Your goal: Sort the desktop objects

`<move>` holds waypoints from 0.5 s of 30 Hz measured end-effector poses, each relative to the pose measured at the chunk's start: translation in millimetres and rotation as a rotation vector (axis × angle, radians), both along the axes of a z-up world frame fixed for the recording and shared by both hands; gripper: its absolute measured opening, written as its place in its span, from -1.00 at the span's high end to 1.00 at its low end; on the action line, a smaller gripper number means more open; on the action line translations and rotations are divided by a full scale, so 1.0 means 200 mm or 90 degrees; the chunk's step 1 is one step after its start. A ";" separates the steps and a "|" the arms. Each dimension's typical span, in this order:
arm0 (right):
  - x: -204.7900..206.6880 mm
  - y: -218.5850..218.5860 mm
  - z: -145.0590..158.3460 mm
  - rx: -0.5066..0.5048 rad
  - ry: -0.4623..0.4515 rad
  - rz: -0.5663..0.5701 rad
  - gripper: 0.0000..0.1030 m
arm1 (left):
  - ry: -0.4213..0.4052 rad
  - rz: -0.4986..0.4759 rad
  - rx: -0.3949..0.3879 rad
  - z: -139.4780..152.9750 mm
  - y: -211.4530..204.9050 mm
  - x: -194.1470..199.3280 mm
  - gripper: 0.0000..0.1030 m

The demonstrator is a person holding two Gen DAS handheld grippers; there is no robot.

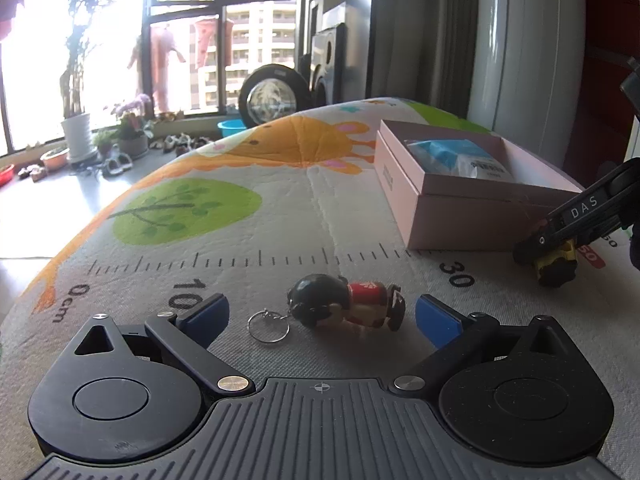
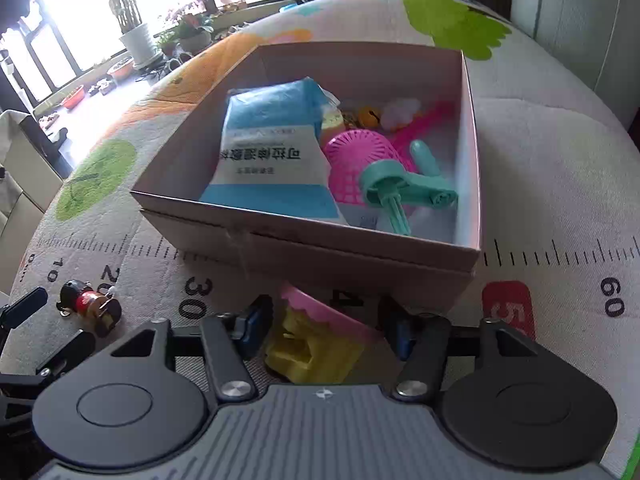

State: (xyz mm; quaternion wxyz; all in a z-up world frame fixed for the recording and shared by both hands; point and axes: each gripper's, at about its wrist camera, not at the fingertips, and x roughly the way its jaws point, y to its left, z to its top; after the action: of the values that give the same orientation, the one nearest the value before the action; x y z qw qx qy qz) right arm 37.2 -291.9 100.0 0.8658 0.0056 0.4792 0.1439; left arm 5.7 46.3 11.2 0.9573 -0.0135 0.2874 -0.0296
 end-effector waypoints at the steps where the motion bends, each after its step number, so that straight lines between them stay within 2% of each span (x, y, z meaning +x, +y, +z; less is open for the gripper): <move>1: -0.02 0.00 0.01 -0.001 -0.007 0.003 -0.02 | 0.004 0.000 -0.004 0.00 0.00 0.01 -0.98; 4: -0.13 0.01 0.05 -0.004 -0.071 0.028 -0.01 | 0.012 0.002 -0.011 -0.01 0.01 0.02 -0.98; 7: -0.32 0.07 0.09 -0.068 -0.216 0.079 -0.01 | 0.018 0.005 -0.014 -0.01 0.02 0.02 -0.98; 9: -0.45 0.13 0.05 -0.130 -0.289 0.111 -0.02 | 0.021 0.009 -0.012 -0.01 0.02 0.03 -0.98; 12: -0.58 0.18 -0.05 -0.181 -0.330 0.147 -0.02 | 0.026 0.012 -0.005 -0.02 0.01 0.04 -0.98; 15: -0.65 0.17 -0.13 -0.182 -0.313 0.152 -0.04 | 0.025 0.016 0.004 -0.02 0.01 0.03 -0.98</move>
State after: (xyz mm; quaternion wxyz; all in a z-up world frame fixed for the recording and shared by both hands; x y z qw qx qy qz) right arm -92.8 -257.5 74.7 0.9248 -0.2078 0.2678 0.1729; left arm 12.3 47.4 7.8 0.9518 -0.0146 0.3059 -0.0165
